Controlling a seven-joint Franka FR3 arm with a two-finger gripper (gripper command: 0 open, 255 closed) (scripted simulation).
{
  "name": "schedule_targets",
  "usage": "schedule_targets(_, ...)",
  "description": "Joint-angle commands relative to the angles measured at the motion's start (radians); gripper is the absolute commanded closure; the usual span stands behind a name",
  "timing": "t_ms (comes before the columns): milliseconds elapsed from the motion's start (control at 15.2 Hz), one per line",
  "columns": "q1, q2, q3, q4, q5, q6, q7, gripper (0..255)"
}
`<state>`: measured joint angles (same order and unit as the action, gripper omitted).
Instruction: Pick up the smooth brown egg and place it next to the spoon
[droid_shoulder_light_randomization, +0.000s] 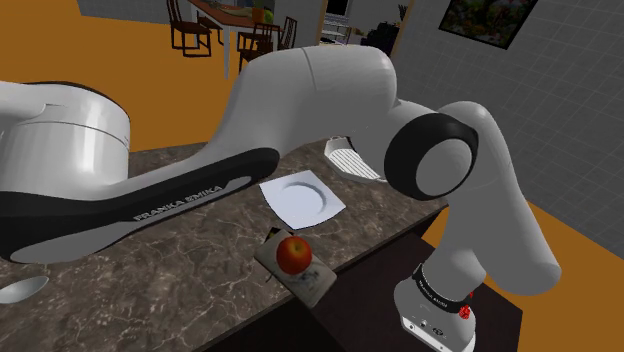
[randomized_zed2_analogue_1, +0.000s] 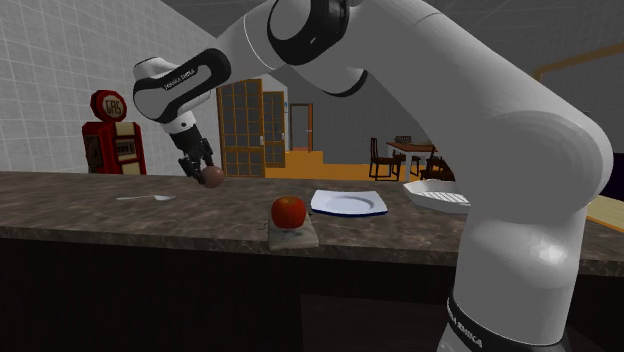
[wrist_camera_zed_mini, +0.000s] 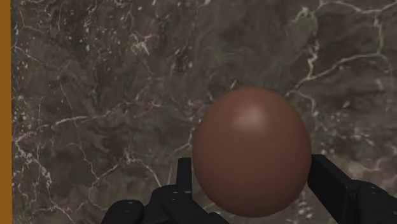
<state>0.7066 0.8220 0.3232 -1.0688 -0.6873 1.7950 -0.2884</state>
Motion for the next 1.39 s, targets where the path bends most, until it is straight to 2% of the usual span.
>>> schedule_targets(0,-0.005,-0.001,-0.001,-0.027,-0.003,0.023,0.012,255)
schedule_targets(264,-0.008,0.015,-0.005,-0.052,-0.012,0.059,0.032,255)
schedule_targets(726,-0.007,0.015,-0.005,-0.052,-0.012,0.059,0.032,255)
schedule_targets(792,-0.008,0.014,-0.005,-0.052,-0.012,0.059,0.031,0)
schedule_targets(1122,-0.008,0.014,-0.005,-0.052,-0.012,0.059,0.031,0)
schedule_targets(1320,0.018,-0.010,0.005,-0.004,0.002,-0.015,0.018,0)
